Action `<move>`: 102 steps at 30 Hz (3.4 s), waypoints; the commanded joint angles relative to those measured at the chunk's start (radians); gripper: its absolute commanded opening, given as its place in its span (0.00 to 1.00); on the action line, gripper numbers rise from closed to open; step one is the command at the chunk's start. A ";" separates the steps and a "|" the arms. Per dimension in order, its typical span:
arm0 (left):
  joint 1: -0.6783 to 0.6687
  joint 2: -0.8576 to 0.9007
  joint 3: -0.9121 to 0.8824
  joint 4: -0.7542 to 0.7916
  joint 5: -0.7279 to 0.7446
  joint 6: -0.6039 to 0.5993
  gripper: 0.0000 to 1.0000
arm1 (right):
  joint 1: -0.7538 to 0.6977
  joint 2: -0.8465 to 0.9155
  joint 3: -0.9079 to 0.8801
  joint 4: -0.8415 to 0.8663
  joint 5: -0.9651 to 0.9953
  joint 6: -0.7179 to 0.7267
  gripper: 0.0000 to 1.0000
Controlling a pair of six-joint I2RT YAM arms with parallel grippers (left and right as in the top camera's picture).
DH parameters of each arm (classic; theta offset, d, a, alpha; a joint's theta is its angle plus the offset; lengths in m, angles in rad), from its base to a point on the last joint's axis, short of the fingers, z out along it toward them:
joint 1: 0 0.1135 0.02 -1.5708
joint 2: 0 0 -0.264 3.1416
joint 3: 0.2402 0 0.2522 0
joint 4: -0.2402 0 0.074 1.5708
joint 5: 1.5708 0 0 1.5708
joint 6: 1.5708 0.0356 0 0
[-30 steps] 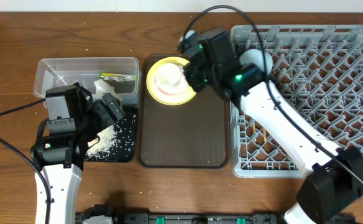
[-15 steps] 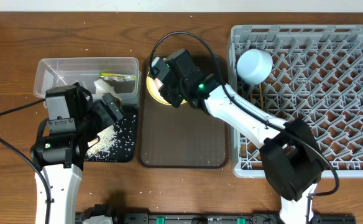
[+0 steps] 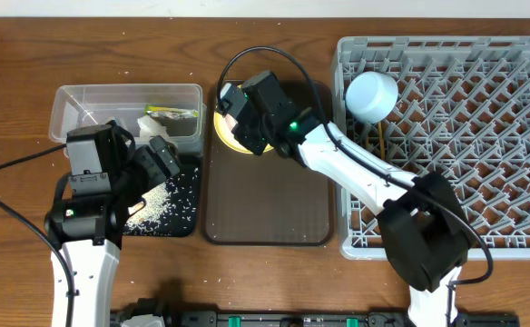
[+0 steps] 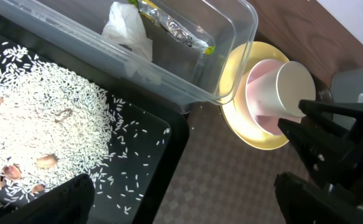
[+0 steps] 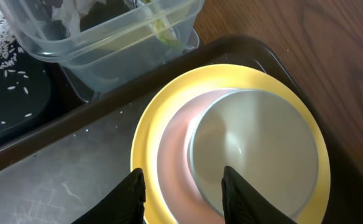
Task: Sort waste into correct bins and load items into the dishwasher rack
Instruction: 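Move the right gripper left over the yellow plate stack, then close the right gripper on the yellow plate rim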
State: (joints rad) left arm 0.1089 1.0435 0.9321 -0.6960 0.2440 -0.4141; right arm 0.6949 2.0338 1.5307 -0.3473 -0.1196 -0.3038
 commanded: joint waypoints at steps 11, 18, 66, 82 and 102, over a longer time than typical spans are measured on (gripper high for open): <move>0.004 0.001 0.022 0.000 -0.002 0.013 0.96 | -0.026 0.061 0.011 0.000 0.003 -0.019 0.38; 0.004 0.001 0.022 0.000 -0.002 0.013 0.96 | -0.027 0.061 0.011 0.001 0.011 -0.019 0.25; 0.004 0.001 0.022 0.000 -0.002 0.013 0.96 | -0.006 -0.065 0.012 -0.365 -0.174 0.102 0.27; 0.004 0.001 0.022 0.000 -0.002 0.013 0.96 | 0.090 0.069 0.012 -0.263 0.087 0.052 0.24; 0.004 0.001 0.022 0.000 -0.002 0.013 0.96 | 0.075 0.106 0.012 -0.187 0.168 0.037 0.24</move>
State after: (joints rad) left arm 0.1089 1.0435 0.9321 -0.6960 0.2440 -0.4141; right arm 0.7761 2.1368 1.5379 -0.5358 0.0231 -0.2512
